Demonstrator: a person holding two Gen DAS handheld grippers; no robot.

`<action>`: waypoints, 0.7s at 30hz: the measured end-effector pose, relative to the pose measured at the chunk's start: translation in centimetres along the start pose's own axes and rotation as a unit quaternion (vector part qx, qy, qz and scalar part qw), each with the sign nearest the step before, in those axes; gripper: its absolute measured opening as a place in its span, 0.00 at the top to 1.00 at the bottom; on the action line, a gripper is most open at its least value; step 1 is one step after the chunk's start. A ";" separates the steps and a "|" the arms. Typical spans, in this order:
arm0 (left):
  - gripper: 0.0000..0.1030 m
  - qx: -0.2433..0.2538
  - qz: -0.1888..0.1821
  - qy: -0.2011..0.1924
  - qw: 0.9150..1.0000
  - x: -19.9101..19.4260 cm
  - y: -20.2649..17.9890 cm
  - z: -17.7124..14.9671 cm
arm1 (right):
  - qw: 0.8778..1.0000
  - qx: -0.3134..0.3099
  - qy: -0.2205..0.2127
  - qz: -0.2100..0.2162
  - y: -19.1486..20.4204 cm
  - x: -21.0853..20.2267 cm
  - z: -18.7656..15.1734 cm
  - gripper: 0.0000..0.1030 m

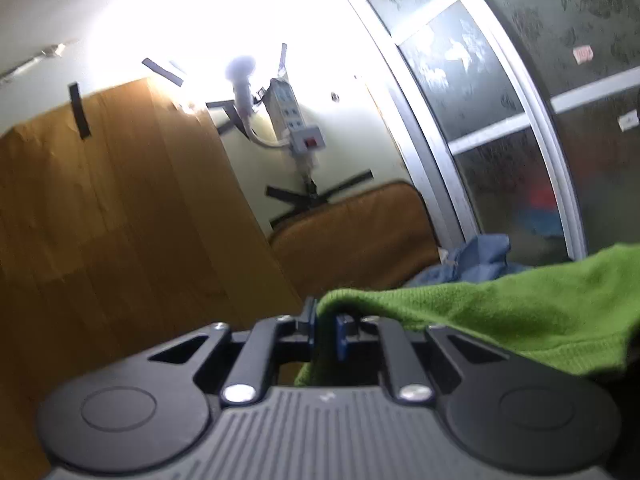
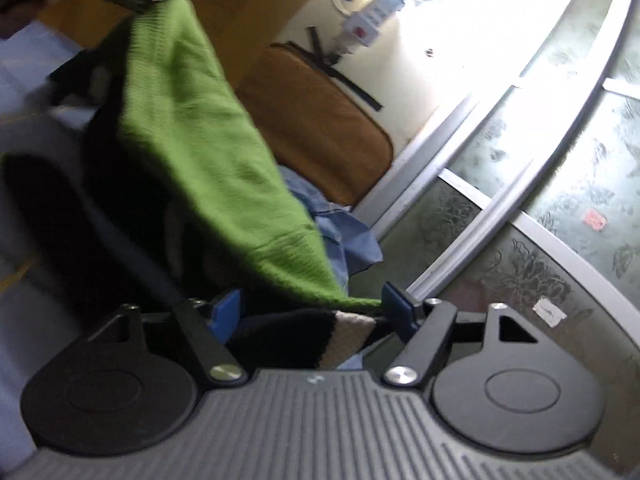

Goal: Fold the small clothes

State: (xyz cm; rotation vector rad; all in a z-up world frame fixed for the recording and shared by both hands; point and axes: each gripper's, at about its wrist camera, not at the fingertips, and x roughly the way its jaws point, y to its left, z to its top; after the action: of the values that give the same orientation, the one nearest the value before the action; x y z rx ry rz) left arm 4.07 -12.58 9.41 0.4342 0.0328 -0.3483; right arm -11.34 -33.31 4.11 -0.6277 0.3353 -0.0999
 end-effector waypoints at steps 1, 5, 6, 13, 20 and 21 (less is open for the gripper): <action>0.91 -0.003 0.003 -0.006 1.000 -0.5 0.1 0.2 | 1.000 0.016 -0.004 -0.002 -0.4 0.2 0.4 0.90; 0.91 -0.037 0.036 -0.037 0.998 -3.7 2.2 1.9 | 0.994 0.073 -0.083 -0.027 -2.7 -1.4 3.0 0.90; 0.91 -0.050 0.050 -0.047 0.996 -4.8 3.2 2.5 | 0.990 0.084 -0.105 -0.040 -3.4 -2.2 3.9 0.90; 0.91 -0.117 0.122 -0.161 0.972 -15.9 10.2 8.8 | 0.945 0.101 -0.292 -0.105 -6.5 -9.9 11.7 0.91; 0.92 -0.091 0.202 -0.256 0.941 -25.8 13.7 17.3 | 0.907 0.121 -0.391 -0.096 -11.5 -15.8 20.9 0.91; 0.92 -0.085 0.216 -0.259 0.938 -26.5 14.3 18.3 | 0.905 0.124 -0.395 -0.094 -12.0 -16.2 21.8 0.91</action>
State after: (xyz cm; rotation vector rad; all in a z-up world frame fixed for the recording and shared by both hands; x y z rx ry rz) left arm -16.82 0.53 34.65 0.1580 -0.5368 -0.0158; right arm -19.17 -27.67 32.24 -0.4015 -0.5217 -0.0640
